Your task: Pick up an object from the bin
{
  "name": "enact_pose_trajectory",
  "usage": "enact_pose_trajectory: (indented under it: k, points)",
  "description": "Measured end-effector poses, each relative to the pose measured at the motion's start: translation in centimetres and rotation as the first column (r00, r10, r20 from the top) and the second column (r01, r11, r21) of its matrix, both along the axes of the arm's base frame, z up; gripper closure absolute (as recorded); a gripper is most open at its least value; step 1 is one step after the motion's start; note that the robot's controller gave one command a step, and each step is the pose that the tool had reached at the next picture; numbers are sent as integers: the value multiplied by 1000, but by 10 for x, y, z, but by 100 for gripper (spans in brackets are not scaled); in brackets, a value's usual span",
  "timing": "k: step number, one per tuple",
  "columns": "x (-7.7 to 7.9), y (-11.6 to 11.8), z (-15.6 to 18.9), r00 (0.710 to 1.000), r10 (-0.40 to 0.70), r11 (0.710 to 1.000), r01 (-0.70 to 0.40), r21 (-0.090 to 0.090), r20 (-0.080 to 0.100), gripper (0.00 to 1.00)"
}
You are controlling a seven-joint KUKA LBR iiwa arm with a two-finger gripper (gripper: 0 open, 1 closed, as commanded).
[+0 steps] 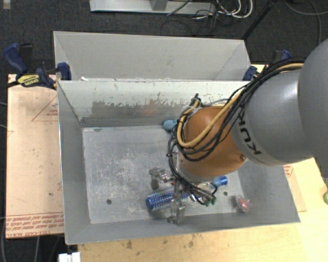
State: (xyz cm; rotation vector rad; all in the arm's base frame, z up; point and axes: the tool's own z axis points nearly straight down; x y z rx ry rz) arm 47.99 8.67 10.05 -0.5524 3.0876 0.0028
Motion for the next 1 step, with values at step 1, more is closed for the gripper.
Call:
enact_pose_trajectory:
  k: [1]
  points:
    - [2,-23,-1,1000,-3,1000,3,-2,-2,0]
